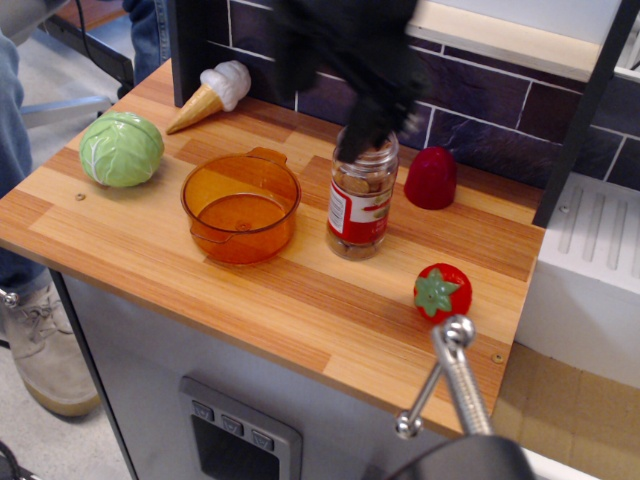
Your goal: Pour almonds in pot
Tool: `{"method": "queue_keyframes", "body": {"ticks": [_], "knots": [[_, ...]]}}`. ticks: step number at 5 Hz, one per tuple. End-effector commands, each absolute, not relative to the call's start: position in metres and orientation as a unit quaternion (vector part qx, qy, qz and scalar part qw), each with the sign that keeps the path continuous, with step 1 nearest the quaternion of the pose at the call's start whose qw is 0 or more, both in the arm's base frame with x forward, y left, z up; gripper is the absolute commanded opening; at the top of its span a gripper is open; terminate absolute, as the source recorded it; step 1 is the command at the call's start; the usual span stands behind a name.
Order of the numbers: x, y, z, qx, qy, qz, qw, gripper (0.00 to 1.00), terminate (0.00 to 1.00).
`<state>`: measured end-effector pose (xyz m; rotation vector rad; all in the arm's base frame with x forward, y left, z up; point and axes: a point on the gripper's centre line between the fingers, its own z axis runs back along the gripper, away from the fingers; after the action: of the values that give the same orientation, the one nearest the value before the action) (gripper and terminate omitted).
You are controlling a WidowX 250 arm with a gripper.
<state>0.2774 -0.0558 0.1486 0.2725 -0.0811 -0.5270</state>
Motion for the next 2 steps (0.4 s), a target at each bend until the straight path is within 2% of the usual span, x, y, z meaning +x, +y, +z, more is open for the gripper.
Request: {"method": "queue_keyframes", "body": {"ticks": [1, 2], "knots": [[0.297, -0.088, 0.143, 0.21, 0.0, -0.475, 0.855, 1.0, 0.0], [0.311, -0.102, 0.135, 0.289, 0.04, -0.576, 0.764, 1.0, 0.0]]}}
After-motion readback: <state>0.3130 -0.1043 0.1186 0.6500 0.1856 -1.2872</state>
